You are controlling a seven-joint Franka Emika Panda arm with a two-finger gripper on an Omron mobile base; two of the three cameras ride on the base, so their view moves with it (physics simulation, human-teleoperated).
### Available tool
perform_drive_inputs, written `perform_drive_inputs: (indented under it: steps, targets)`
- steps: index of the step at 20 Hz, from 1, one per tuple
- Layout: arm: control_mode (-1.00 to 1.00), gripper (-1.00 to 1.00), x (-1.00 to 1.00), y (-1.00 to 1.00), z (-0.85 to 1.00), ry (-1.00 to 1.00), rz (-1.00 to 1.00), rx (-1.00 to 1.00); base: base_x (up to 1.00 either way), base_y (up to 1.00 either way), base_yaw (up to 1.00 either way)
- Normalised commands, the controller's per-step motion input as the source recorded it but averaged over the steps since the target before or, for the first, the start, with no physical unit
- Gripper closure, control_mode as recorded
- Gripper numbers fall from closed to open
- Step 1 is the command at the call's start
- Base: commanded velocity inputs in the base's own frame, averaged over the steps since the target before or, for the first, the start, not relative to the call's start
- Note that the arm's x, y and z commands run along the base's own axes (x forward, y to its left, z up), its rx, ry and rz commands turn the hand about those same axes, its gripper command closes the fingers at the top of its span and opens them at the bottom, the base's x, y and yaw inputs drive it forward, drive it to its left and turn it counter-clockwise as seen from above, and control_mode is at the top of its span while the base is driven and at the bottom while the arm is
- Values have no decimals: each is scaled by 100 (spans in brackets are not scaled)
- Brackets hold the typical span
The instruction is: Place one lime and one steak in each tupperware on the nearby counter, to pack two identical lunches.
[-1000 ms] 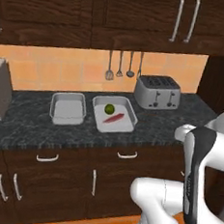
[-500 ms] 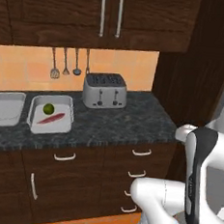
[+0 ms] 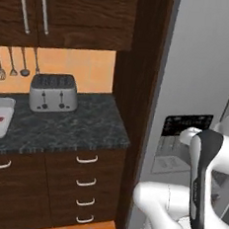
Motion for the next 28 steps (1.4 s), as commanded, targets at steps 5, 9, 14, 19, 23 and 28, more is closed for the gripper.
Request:
perform_drive_inputs:
  steps: [5,9,14,19,23,28]
  targets:
    - [100,-100,0,0,0,0,0,0,12,-99,0]
    - [100,-100,0,0,0,0,0,0,21,-86,0]
    - [100,-100,0,0,0,0,0,0,27,-52,0]
    - [100,-100,0,0,0,0,0,0,26,-32,0]
    - [100,-100,0,0,0,0,0,0,40,-27,1]
    - [100,-100,0,0,0,0,0,0,64,-39,1]
